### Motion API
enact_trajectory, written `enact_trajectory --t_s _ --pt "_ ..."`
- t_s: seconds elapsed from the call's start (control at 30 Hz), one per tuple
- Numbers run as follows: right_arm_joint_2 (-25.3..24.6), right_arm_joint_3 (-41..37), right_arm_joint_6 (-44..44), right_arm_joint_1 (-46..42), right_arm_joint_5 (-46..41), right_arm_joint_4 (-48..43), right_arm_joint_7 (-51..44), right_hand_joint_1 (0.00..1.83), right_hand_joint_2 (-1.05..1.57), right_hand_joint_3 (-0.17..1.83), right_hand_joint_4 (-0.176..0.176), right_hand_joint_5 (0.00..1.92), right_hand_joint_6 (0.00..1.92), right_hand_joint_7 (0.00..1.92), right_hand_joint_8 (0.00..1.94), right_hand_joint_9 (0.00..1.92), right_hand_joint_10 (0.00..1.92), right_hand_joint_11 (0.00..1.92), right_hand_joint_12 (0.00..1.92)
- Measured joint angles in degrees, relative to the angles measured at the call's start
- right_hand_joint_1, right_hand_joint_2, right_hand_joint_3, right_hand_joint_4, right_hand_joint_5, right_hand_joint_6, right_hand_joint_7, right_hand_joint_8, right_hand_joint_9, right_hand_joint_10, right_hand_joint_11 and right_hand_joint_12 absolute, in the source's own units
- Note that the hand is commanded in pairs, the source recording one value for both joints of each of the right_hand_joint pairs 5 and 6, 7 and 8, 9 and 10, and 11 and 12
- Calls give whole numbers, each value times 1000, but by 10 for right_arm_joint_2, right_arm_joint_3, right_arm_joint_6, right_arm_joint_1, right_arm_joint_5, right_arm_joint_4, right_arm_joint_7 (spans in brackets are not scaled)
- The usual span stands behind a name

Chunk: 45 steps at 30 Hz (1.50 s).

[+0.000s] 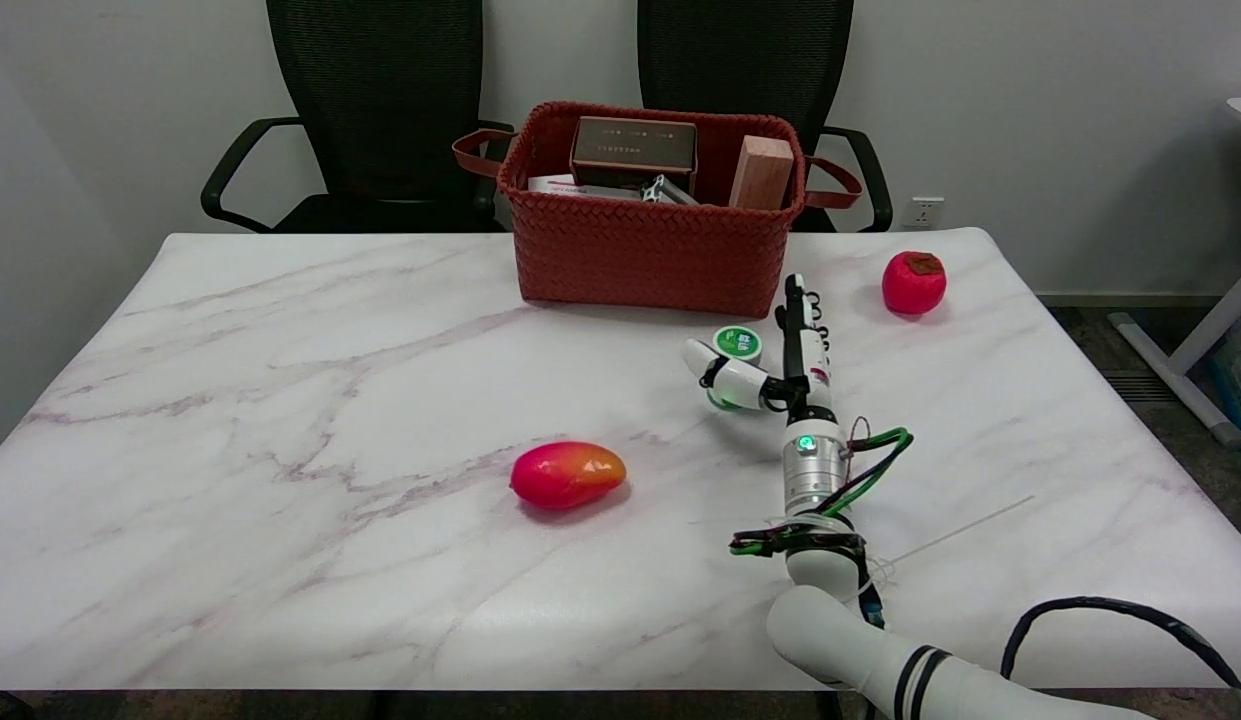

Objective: Pick up the green gum jar.

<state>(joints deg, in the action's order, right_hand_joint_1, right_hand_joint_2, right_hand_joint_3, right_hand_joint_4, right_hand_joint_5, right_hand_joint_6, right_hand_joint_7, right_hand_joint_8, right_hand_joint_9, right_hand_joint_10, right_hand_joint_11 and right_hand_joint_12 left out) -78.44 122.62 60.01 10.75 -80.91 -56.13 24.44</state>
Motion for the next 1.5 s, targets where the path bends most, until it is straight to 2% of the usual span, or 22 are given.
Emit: enact_trajectory --t_s 0.97,1.23,1.4,1.47,1.5 --pt "-1 2 -26 3 -4 9 40 1116 565 619 0 0 0 133 133 281 281 25 25" --pt "-2 2 -31 3 -4 9 43 1109 581 630 0 0 0 369 369 368 368 118 118" --pt "-2 2 -33 2 -4 10 44 1102 599 635 0 0 0 445 445 405 405 146 146" --pt "-2 3 -33 2 -6 11 44 1083 624 660 0 0 0 518 518 448 448 210 210" --pt "-3 3 -34 2 -7 11 45 1070 656 671 0 81 81 572 572 479 479 248 248"
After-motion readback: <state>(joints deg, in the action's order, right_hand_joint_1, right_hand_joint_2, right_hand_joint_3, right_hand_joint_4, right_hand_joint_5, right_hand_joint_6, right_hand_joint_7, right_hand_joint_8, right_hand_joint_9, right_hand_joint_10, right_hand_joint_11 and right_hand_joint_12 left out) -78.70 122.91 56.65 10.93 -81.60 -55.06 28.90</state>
